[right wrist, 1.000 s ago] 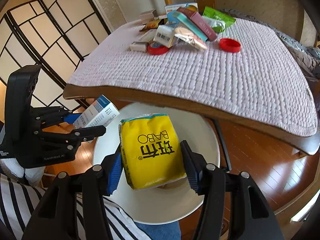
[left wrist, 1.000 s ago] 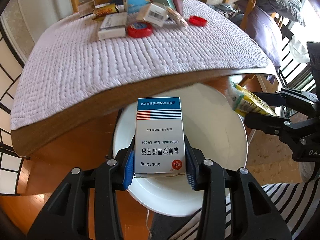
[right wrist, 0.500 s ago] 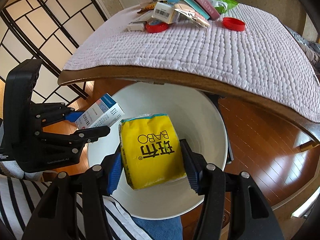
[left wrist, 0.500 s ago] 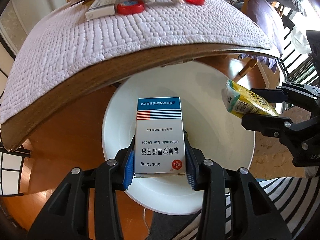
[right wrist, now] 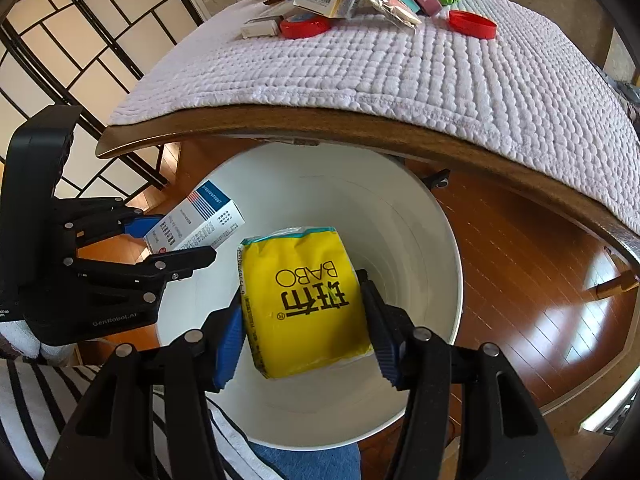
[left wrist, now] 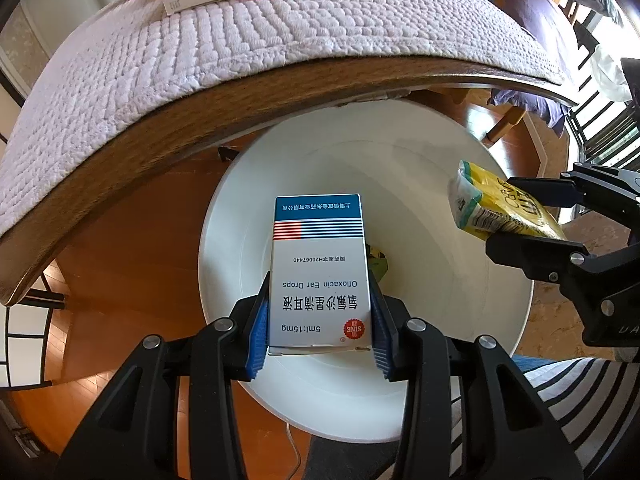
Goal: Collect trash
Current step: 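Open both tools to drop the Ofloxacin box and yellow bag into the bin, then move both tools back over the items on the blanket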
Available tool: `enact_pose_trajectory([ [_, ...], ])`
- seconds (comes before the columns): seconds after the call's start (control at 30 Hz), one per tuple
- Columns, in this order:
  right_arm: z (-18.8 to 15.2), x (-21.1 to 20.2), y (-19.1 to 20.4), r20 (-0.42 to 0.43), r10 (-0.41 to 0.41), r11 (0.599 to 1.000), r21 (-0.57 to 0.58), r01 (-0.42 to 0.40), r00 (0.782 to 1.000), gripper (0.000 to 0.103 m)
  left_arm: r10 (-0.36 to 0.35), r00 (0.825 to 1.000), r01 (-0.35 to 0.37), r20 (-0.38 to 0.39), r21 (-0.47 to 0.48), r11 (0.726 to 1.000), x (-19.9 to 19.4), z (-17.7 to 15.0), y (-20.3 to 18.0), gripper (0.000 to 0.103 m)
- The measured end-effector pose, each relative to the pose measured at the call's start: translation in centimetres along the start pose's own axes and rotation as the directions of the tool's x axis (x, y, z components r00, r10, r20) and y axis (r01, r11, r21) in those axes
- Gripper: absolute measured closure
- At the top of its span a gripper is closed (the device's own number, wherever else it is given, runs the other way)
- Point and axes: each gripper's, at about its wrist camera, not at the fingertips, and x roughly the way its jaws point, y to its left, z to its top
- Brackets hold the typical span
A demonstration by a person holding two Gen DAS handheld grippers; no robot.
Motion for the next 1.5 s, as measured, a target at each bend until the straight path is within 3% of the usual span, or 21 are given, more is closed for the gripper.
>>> enact_pose_trajectory([
  [0.37,0.2,1.5,-0.1,-0.015,-0.011,1.000,0.013,0.011,1.000,0.048,-0.005,1.000,0.005,-0.022,0.006,1.000,2.5,0.7,-1.0,0.059],
  [0.43,0.2,1.5,-0.1,-0.014,-0.011,1.000,0.020,0.011,1.000,0.043,-0.006,1.000,0.007,-0.026,0.003,1.000,2.8,0.9,-0.9,0.053],
  [0.47,0.2,1.5,-0.2,-0.011,-0.013,1.000,0.023,0.013,1.000,0.039,-0.007,1.000,0.007,-0.024,0.002,1.000,2.8,1.0,-1.0,0.045],
  [0.53,0.2,1.4,-0.4,-0.005,-0.013,1.000,0.027,0.013,1.000,0.039,-0.011,1.000,0.011,-0.017,0.002,1.000,3.0,1.3,-1.3,0.042],
  [0.77,0.5,0.6,-1.3,0.000,-0.022,0.999,0.028,0.022,1.000,0.039,0.004,1.000,-0.004,-0.005,0.002,1.000,2.2,2.0,-1.1,0.039],
  [0.97,1.8,-2.3,-2.2,0.072,-0.058,0.998,0.025,0.056,0.996,0.039,0.009,0.998,-0.007,0.054,-0.036,0.999,-0.7,3.0,0.4,0.039],
  [1.1,3.5,-5.3,-3.3,0.161,-0.118,0.993,0.033,0.114,0.980,0.039,0.028,0.989,-0.017,0.146,-0.073,0.997,-4.1,4.7,1.8,0.039],
  [1.3,7.6,-7.3,-6.1,0.255,-0.227,0.974,0.064,0.218,0.940,0.039,0.094,0.957,-0.059,0.275,-0.134,0.989,-7.8,9.0,4.6,0.039],
  [1.43,11.2,-6.6,-8.7,0.275,-0.282,0.959,0.092,0.267,0.919,0.039,0.112,0.945,-0.063,0.307,-0.165,0.984,-7.7,11.8,6.4,0.039],
  [1.5,12.3,-5.7,-9.2,0.275,-0.300,0.954,0.103,0.283,0.913,0.039,0.109,0.948,-0.056,0.300,-0.180,0.982,-6.9,13.7,7.4,0.038],
])
